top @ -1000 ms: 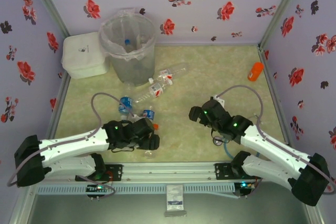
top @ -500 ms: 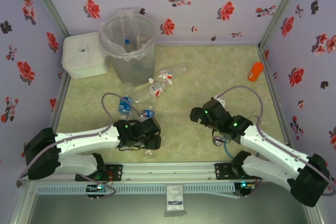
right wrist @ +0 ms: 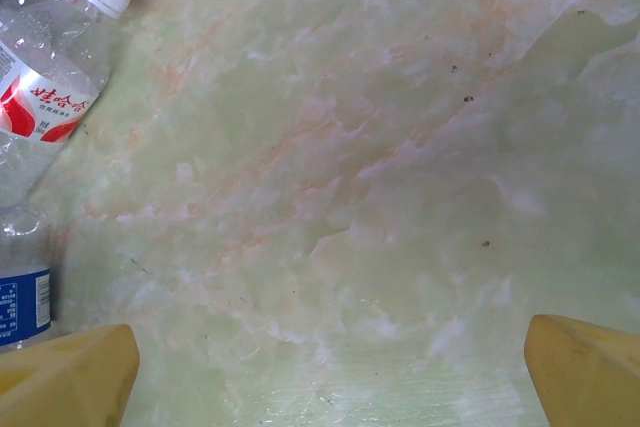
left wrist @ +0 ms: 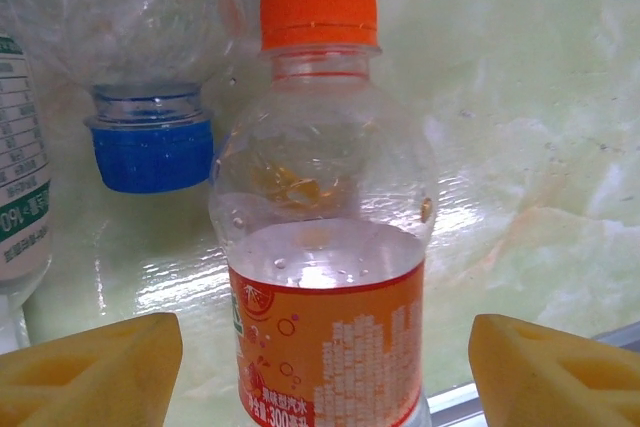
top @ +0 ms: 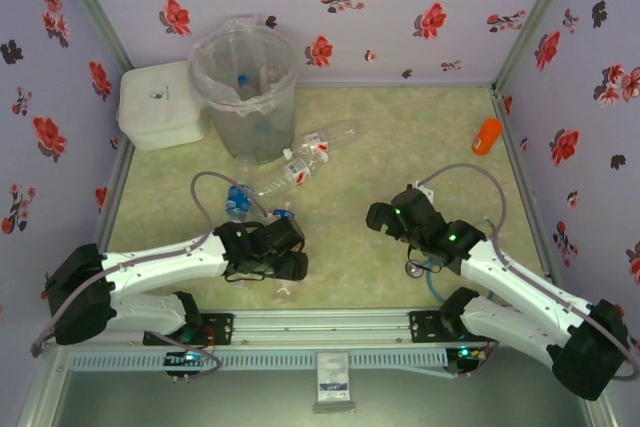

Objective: Put the plastic bottles in the bin

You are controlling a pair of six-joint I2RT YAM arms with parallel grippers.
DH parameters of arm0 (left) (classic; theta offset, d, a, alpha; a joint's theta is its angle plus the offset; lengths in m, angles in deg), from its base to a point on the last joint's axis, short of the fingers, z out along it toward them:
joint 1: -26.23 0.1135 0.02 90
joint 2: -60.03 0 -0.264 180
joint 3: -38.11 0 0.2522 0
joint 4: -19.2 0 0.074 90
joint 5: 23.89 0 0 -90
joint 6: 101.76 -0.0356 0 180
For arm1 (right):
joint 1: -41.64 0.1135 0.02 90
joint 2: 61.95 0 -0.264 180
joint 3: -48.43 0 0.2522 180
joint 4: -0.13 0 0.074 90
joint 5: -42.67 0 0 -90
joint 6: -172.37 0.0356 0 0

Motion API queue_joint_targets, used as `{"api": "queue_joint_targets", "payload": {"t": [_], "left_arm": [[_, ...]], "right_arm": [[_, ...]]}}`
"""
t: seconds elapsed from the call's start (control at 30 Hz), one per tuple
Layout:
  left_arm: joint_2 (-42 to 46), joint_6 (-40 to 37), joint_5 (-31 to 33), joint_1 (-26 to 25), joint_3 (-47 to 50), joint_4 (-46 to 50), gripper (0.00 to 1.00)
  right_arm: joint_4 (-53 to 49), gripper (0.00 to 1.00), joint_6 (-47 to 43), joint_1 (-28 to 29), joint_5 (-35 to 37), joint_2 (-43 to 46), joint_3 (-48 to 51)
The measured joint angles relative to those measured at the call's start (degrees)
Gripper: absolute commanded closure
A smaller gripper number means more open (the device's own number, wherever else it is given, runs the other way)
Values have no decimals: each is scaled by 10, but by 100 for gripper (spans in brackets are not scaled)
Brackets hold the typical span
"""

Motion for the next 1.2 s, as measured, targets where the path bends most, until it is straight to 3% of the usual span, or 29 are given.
{"api": "queue_joint_targets", "payload": {"t": [0.4, 0.63, 0.77, 0.97, 1.2], "left_arm": [[-46, -14, -14, 0, 0, -24, 43], [-14, -76, -20, 24, -98, 26, 48], [8, -139, -20, 90, -199, 66, 56], [0, -255, -18, 237, -424, 95, 66], [-119, -346, -20, 403, -657, 88, 87]], "right_arm": [[8, 1, 0, -19, -14, 2, 23], [16, 1, 0, -40, -33, 19, 33], [16, 1, -1, -48, -36, 35, 36], [9, 1, -11, -59, -42, 54, 36], [-16, 1, -19, -63, -48, 83, 36]]}}
